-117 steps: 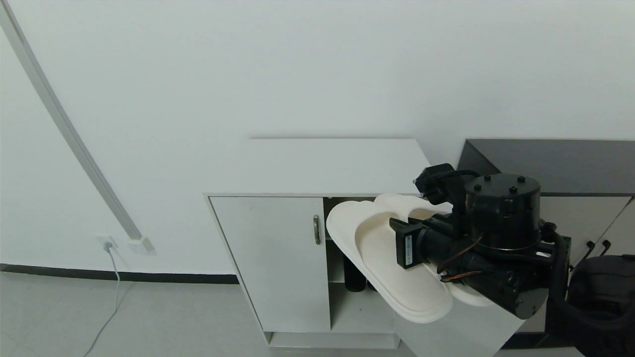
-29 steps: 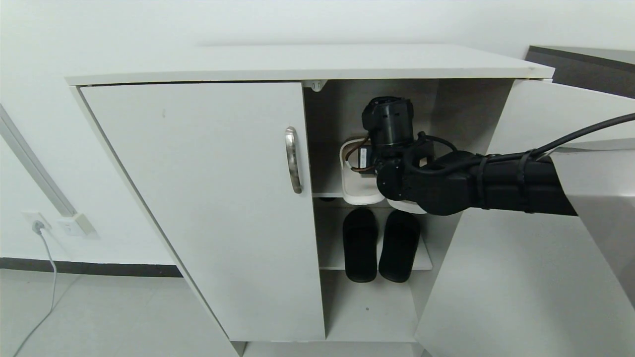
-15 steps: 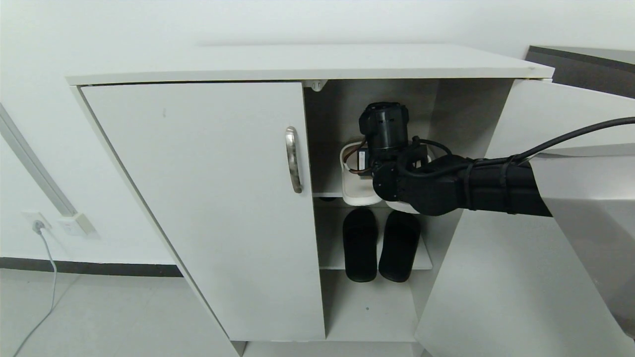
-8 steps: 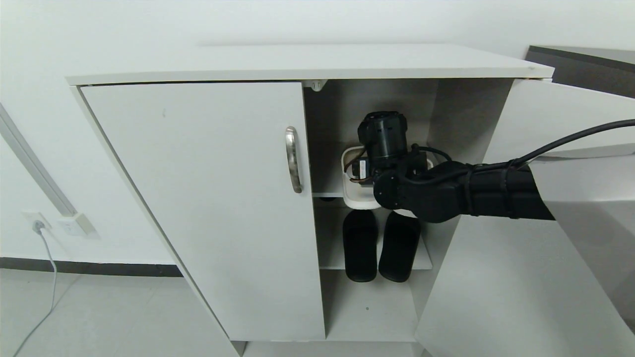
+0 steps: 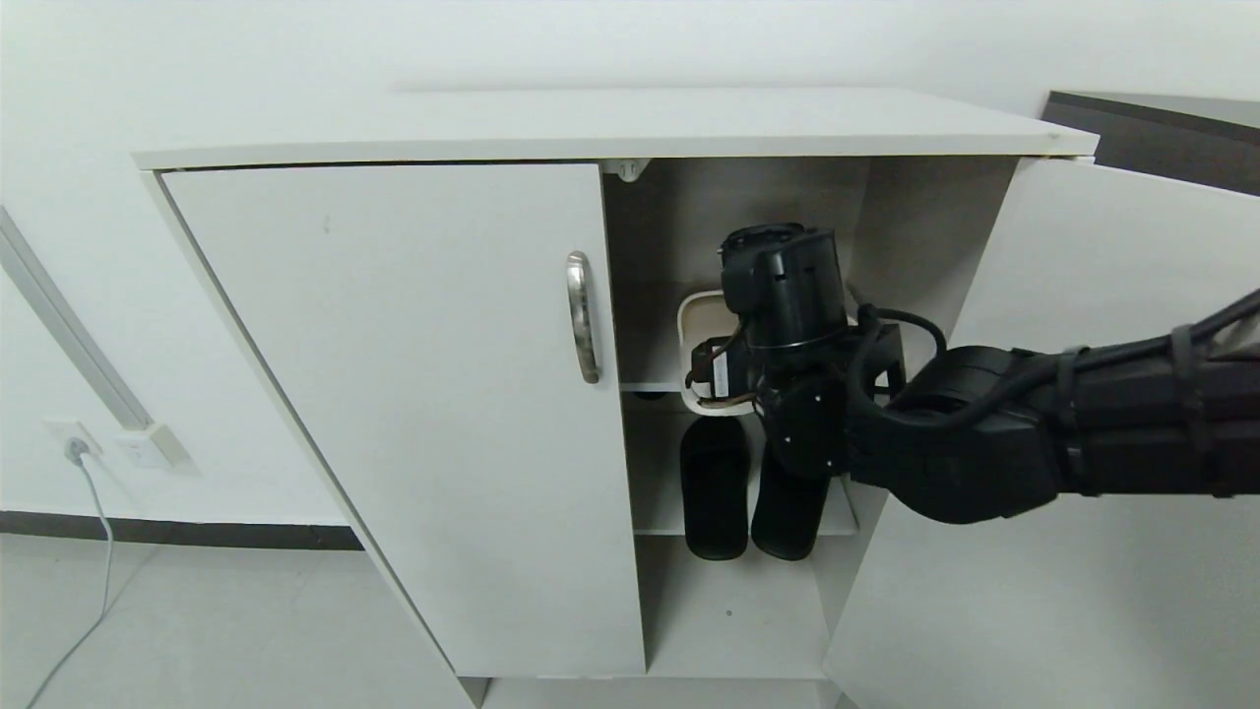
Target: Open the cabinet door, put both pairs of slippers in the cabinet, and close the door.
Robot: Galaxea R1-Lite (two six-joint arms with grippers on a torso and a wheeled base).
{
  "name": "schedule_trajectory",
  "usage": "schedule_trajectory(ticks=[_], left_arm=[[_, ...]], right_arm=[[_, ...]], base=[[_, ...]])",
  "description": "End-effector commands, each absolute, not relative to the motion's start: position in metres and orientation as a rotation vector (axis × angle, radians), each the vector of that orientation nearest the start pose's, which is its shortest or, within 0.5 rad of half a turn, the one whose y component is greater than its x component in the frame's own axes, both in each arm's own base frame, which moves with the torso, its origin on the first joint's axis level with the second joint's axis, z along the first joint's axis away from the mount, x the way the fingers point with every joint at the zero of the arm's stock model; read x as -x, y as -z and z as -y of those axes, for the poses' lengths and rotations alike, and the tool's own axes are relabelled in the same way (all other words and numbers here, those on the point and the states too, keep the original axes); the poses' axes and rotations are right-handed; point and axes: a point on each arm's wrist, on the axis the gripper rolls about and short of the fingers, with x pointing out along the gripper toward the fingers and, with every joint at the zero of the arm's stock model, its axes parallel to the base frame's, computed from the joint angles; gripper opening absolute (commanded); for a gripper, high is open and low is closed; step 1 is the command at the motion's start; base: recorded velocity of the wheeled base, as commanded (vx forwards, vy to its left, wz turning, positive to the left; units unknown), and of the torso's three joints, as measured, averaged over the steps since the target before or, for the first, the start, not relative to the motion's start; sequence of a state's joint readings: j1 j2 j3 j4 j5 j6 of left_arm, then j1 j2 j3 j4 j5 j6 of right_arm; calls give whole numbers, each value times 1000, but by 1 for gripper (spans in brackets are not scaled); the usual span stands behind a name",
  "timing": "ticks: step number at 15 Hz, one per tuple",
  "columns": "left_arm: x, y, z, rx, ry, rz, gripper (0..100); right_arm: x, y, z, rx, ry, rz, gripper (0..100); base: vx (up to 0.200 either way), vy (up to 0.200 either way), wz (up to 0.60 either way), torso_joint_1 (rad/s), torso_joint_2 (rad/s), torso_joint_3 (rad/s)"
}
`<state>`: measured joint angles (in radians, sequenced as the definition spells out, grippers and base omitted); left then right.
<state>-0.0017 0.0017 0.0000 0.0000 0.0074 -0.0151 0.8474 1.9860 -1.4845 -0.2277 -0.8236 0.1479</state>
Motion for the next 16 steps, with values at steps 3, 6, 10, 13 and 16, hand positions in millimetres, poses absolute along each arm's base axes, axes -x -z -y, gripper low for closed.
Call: schedule_trajectory(ticks=[3,6,10,13,16], left_arm=[[23,-76,0,14,-6,-1,0],[23,-76,0,15,-6,0,0],[23,-76,0,15,-6,-1,0],[23,-76,0,14,-6,-1,0],[23,-76,0,14,-6,-3,0]], right_arm=[[-235,-236,-276,30,-78,-160,100],[-227,-223,-271,17,-102,-151,0],[-221,-207,-265,11,-153,-152,0],[-223,-204,-266,14,-155,-158,0],[-223,-198,-267,28,-155,-172,0]], base=[[0,0,0,0,0,0],[0,0,0,0,0,0],[0,0,0,0,0,0],[0,0,0,0,0,0],[0,0,0,0,0,0]])
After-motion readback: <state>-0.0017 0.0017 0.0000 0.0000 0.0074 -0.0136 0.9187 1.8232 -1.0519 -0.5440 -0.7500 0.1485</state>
